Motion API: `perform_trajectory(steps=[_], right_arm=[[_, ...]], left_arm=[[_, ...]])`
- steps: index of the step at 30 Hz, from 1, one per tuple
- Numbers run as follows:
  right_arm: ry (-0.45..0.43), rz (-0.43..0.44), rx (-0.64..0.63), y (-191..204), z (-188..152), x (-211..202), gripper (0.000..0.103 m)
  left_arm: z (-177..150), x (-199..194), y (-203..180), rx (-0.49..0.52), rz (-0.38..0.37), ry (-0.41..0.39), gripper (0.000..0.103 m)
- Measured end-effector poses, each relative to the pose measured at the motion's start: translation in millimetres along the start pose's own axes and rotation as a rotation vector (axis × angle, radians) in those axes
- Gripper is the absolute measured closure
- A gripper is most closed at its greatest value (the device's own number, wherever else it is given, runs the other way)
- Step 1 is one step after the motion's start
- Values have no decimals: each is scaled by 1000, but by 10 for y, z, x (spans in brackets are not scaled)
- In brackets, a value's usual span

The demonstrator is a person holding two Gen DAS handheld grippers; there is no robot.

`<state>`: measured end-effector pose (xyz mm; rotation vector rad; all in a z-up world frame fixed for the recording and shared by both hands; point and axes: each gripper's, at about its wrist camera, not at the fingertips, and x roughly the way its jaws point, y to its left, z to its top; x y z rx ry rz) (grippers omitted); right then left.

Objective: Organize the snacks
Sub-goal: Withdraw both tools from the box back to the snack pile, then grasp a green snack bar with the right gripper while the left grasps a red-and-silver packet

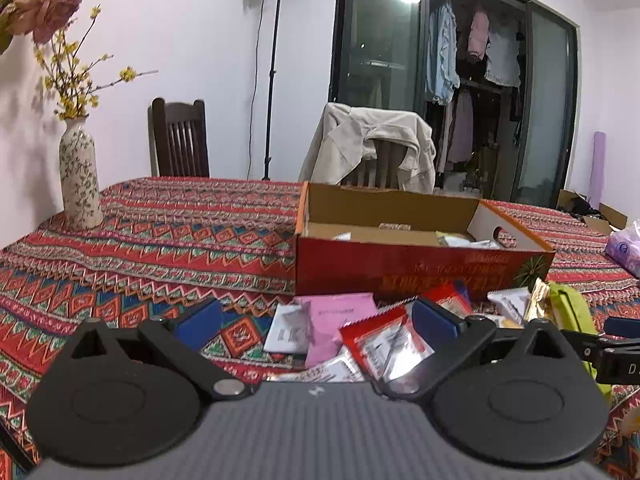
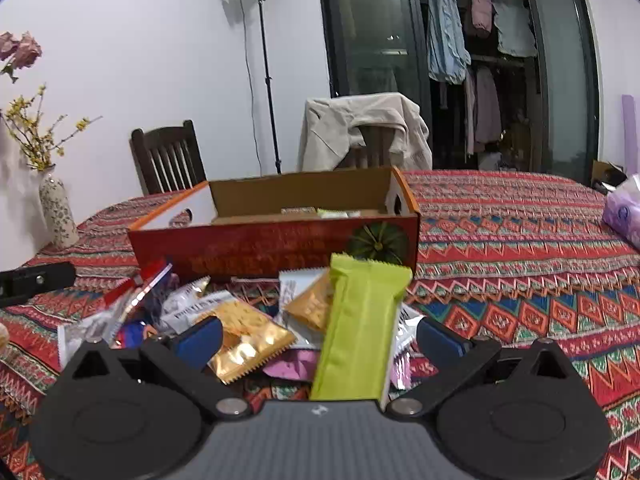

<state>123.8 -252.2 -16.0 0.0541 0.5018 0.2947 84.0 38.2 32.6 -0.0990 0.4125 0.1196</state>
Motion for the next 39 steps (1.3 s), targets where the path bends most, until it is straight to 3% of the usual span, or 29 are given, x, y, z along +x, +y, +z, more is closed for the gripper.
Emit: perform_trajectory(steps=[3,5,16,20,39], right_arm=[[25,-7,17,-38,-54,22,2],[34,-5,23,-51,-79,14,15],[37,-16,23,-46,-145,-68,65],[17,-7,43,-89,-154,-124,69],[-77,39,24,-30,-147,-280,69]], left_arm=[[-30,19,42,-10,3,16,0],[-47,23,54,-13,2,24,0],[-119,67,19,-24,-15,65,0],[-121,65,16,-30,-16,74,0],[-145,57,-397,-50,-40,133,0]])
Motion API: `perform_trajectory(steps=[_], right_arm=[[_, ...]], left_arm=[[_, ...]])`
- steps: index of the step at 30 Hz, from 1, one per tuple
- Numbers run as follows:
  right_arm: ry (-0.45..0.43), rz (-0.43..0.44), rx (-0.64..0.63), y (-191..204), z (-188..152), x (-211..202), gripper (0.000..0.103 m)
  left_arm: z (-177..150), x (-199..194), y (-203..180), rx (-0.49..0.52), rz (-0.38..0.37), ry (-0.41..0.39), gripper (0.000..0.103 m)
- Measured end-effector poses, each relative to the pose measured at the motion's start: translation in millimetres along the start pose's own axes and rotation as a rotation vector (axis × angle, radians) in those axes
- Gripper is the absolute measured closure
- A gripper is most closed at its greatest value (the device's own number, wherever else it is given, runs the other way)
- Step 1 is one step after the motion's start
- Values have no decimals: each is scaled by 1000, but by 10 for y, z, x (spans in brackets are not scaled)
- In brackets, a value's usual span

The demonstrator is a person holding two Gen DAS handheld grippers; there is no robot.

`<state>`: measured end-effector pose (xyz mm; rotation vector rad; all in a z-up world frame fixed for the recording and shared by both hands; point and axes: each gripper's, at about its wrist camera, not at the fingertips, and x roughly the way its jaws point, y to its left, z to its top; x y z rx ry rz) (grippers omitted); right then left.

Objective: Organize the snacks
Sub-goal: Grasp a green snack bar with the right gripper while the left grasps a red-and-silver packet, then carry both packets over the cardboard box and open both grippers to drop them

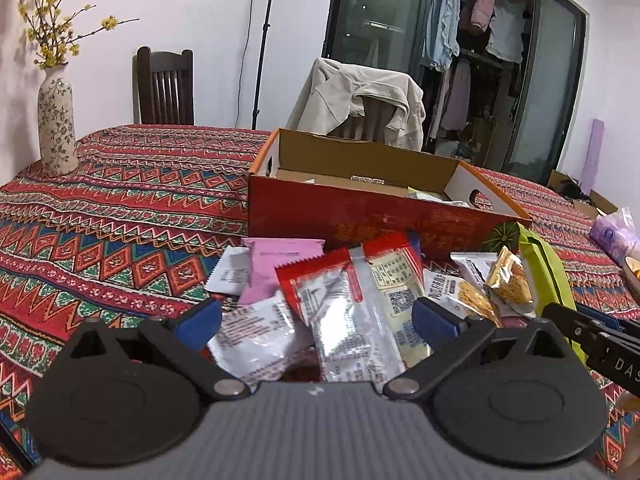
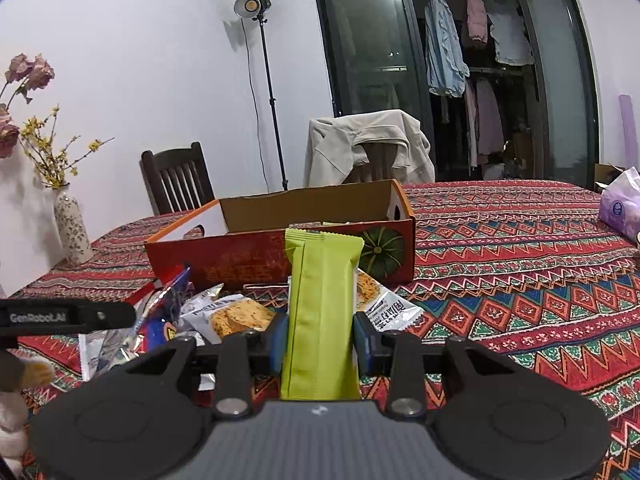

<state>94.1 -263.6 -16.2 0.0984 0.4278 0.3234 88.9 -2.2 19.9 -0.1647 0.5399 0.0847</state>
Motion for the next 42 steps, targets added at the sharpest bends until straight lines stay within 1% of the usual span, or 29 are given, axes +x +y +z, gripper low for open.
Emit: perform_trajectory(steps=[8,19,21,22,23,24,26,27,28,30,32,34,42], right_arm=[[-13,49,1,-34,-24,-3,69],[-5,97,1,-82,-77,16,69],[-3,106,1,-79,-89,18,69],[-1,110,1,-79,-95,21,69],[1,111,1,-81,-99,24,69],[2,111,2,-84,-104,24,69],[3,111,2,-95,-105,27,69],[3,110,2,-98,-106,23,69],[3,108,0,-99,-102,23,69],[3,105,0,-97,-100,18,69],[3,102,-2,-89,-95,3,69],[3,99,-5,-74,-88,-7,69],[-7,87,-23,-10,-50,-44,69]], left_arm=[[-21,-9,-150,-8,18,9,0],[-169,136,-222,-38,44,85,0],[-183,125,-227,-41,43,80,3],[-184,119,-233,-41,40,78,7],[-185,112,-243,-39,33,76,14],[-182,106,-250,-38,24,75,17],[-180,93,-267,-30,13,72,27],[-179,89,-273,-28,8,71,29],[-179,86,-269,-28,-3,74,35],[-171,87,-263,-31,-13,76,37],[-165,76,-252,-30,-20,74,44],[-157,59,-240,-29,-29,70,47],[-107,-48,-158,-27,-46,37,47]])
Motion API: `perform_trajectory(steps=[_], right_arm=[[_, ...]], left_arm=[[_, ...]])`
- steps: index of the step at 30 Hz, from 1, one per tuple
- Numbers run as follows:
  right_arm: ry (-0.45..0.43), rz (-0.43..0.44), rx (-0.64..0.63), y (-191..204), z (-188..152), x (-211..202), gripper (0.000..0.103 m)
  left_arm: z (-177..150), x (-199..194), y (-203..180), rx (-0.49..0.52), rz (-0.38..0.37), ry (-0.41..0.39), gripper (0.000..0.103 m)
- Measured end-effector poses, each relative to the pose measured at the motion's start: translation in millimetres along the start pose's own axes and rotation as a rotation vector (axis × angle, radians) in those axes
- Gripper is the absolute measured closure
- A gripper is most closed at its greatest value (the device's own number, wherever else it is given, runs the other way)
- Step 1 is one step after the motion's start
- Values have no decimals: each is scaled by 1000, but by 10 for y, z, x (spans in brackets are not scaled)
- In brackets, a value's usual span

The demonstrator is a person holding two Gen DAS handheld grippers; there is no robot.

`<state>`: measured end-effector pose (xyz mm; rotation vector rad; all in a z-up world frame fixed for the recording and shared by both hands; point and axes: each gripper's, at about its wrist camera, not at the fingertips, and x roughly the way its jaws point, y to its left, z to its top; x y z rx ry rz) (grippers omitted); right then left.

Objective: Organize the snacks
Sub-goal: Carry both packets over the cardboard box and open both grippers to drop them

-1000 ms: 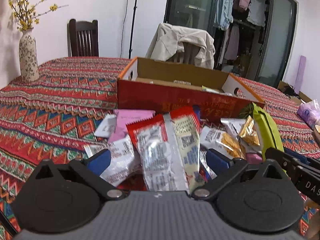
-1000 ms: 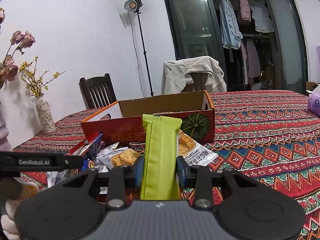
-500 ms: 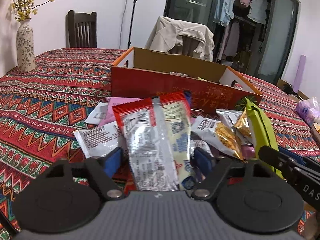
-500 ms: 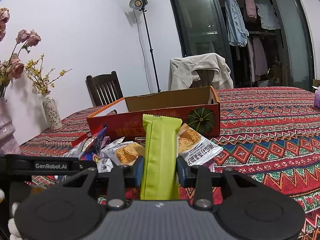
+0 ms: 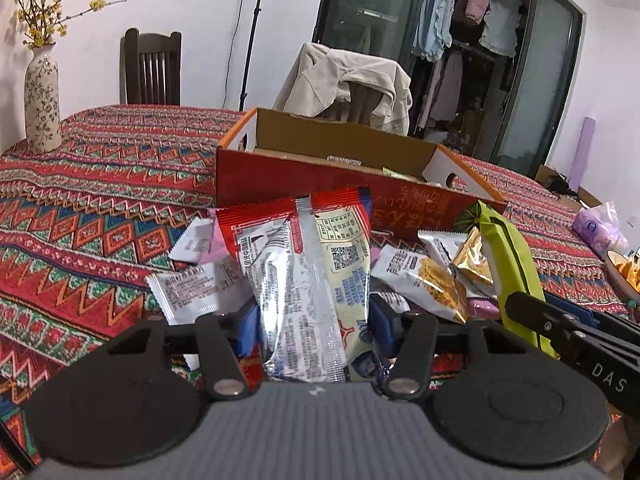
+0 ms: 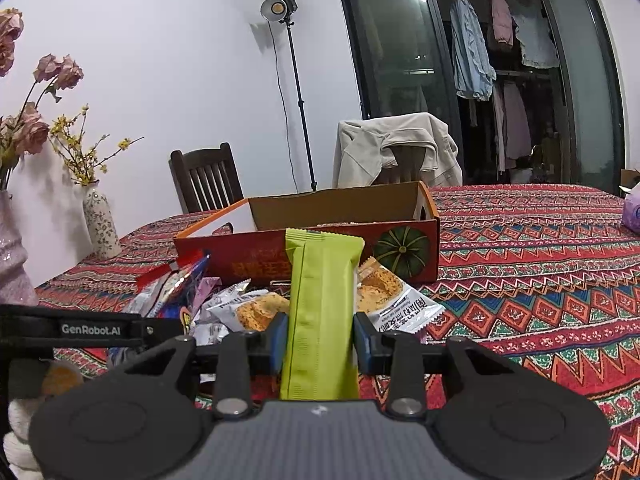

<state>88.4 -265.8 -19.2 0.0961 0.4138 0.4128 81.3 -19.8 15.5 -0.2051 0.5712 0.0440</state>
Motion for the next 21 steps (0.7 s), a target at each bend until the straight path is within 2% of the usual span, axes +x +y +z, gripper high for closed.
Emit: perform_trajectory(steps=[8,17,21], right_arm=[[-17,-8,-5,54,93,-19,69],[-68,-30,-17,77,394,29,69],[-82,-38,-17,65,607,116,69]], left_arm=[[135,-132,4,23,-12,-66,47],[568,-123,-44,41,-37,-135,47],[779,-41,-80,55,-26,-160,47]])
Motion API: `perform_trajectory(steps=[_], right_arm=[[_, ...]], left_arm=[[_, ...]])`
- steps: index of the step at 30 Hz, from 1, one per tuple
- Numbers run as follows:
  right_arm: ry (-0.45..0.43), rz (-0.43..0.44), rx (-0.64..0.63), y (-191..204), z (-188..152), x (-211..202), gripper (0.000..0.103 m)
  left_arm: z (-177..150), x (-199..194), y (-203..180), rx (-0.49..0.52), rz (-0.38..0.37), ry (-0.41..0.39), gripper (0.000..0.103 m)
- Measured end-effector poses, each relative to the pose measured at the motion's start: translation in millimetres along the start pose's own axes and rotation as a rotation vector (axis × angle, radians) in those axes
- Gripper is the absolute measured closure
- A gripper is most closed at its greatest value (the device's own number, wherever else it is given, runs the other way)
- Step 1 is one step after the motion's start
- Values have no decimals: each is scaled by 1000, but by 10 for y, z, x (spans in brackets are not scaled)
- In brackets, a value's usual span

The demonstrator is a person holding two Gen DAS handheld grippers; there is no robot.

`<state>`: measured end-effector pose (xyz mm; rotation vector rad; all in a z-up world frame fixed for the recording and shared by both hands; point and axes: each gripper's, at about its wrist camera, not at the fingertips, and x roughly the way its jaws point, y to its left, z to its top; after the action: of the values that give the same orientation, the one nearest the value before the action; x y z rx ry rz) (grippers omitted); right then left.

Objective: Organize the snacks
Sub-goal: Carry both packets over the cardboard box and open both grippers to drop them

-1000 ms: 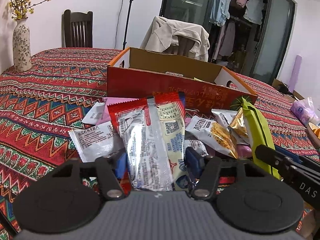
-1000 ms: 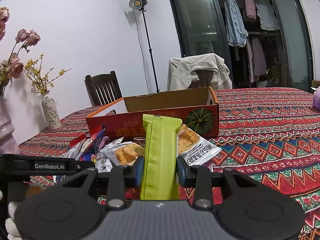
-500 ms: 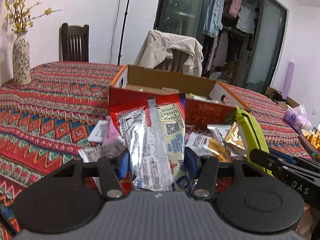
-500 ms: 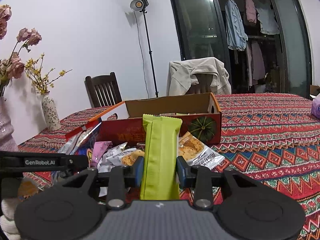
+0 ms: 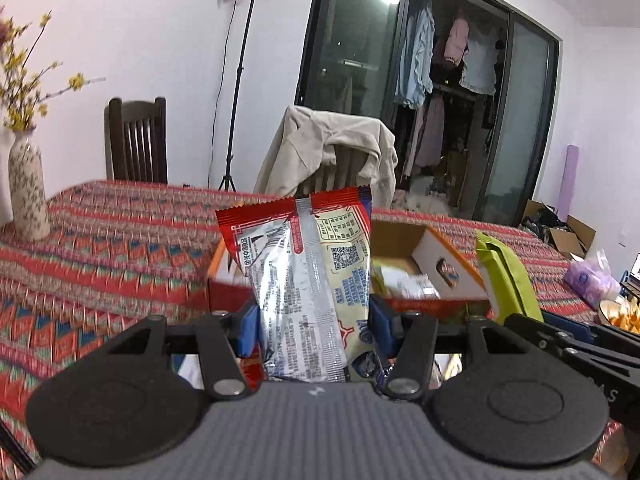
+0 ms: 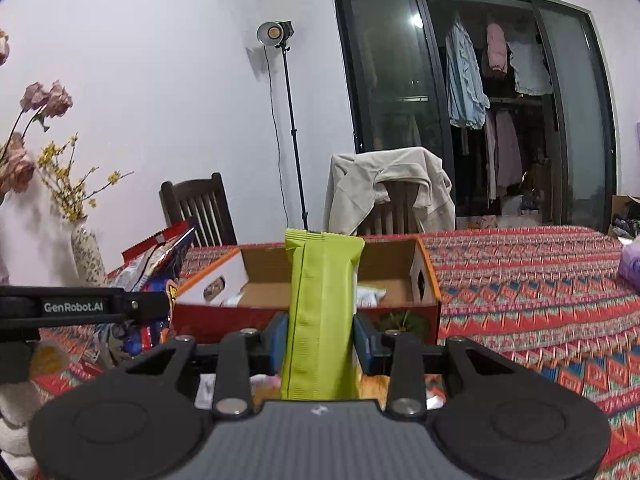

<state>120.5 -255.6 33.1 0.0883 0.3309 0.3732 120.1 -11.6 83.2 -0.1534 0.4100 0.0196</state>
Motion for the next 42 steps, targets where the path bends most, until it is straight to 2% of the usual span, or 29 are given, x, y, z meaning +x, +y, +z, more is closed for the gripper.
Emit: perform_trajectory(steps=[8,15,18,22,26,32,37,42], right_arm=[[-28,-13,3,5,458,313,69],[-6,-32,12,-22,805,786,69],[6,-52,8,-39,904,1026,69],[27,-73,7,-71,970,1336,69],[44,-97,16,-123,999,1665,69],[68,-100,31,-220,792,1999,69],[123,-71,60,-330,649,2188,69],[164,-88,64,-358,537,2307,69]], left_arm=[[465,296,-74,33,22,-43,47],[762,639,-127,42,32,-62,47],[844,836,-107,31,66,-77,47],[936,1161,-50,-5,80,-47,47],[959,1456,0,-5,115,-42,47],[818,1841,90,3,151,-11,47],[682,2072,178,12,159,54,47],[586,2184,235,12,153,109,47]])
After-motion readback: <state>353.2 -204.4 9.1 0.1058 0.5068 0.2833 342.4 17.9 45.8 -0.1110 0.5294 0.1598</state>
